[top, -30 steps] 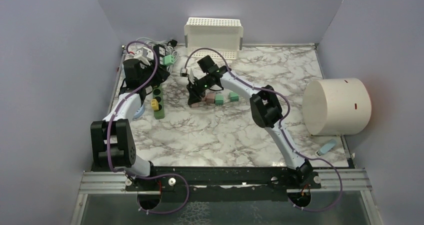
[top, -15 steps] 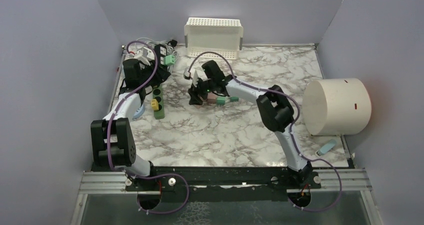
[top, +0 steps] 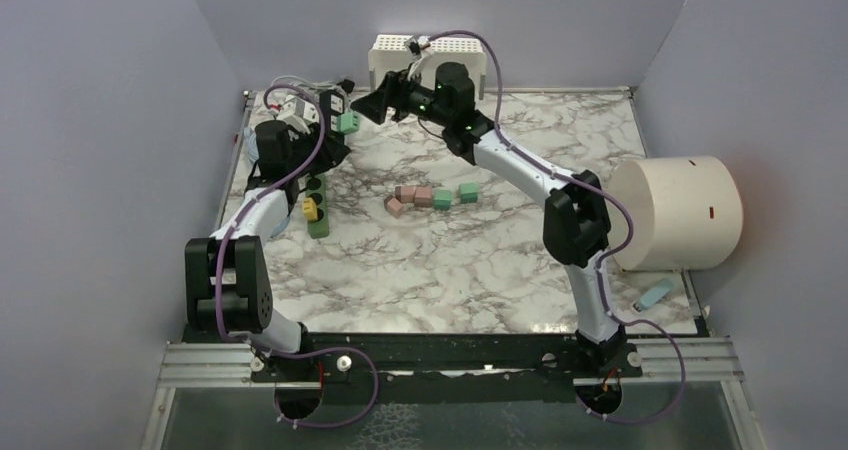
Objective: Pull the plug off the socket
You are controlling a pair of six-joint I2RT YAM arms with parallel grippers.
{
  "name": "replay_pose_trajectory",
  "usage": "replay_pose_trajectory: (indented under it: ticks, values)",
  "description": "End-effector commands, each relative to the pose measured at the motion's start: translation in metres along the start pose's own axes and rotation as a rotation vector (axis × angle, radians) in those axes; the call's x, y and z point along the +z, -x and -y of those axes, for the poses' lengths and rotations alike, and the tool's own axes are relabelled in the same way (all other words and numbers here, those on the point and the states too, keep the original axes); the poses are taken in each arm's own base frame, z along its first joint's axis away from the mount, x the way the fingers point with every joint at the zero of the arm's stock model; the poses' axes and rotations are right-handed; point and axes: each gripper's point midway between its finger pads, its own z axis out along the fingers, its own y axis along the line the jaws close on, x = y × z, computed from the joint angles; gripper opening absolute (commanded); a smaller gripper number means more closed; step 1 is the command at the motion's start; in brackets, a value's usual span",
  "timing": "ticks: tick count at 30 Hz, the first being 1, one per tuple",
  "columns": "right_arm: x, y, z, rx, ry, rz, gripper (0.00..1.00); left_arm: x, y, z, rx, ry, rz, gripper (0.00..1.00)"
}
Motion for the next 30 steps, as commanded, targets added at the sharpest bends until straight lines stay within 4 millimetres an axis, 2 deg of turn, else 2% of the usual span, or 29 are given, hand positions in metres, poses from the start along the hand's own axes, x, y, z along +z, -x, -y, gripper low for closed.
replay_pose_trajectory:
  ticks: [1,2,7,16,17,20,23,24,25,30]
  values:
    - [0.021,-0.059,0.028,0.314,-0.083,-0.088,0.79,-0.004,0.027,0.02,0.082,-0.049,0.112,0.0]
    - [0.022,-0.068,0.033,0.331,-0.099,-0.114,0.79,-0.005,0.027,0.02,0.089,-0.046,0.116,0.0]
    - [0.026,-0.079,0.042,0.332,-0.143,-0.162,0.78,-0.003,0.025,0.027,0.106,-0.062,0.122,0.0]
    - [0.029,-0.081,0.042,0.346,-0.129,-0.168,0.75,0.003,0.017,0.035,0.139,-0.084,0.102,0.0]
    - [0.03,-0.083,0.041,0.354,-0.119,-0.173,0.72,0.004,0.017,0.035,0.142,-0.084,0.101,0.0]
    - [0.034,-0.087,0.039,0.374,-0.093,-0.186,0.55,0.005,0.014,0.036,0.154,-0.081,0.1,0.0]
    - [0.034,-0.089,0.037,0.395,-0.082,-0.191,0.18,0.007,0.012,0.036,0.16,-0.076,0.096,0.0]
    - [0.034,-0.09,0.037,0.398,-0.078,-0.195,0.08,0.007,0.012,0.035,0.161,-0.068,0.098,0.0]
    - [0.034,-0.092,0.036,0.402,-0.073,-0.205,0.03,0.007,0.011,0.033,0.16,-0.059,0.1,0.0]
    - [0.027,-0.084,0.034,0.388,-0.058,-0.226,0.01,0.009,0.019,0.024,0.16,-0.003,0.126,0.0]
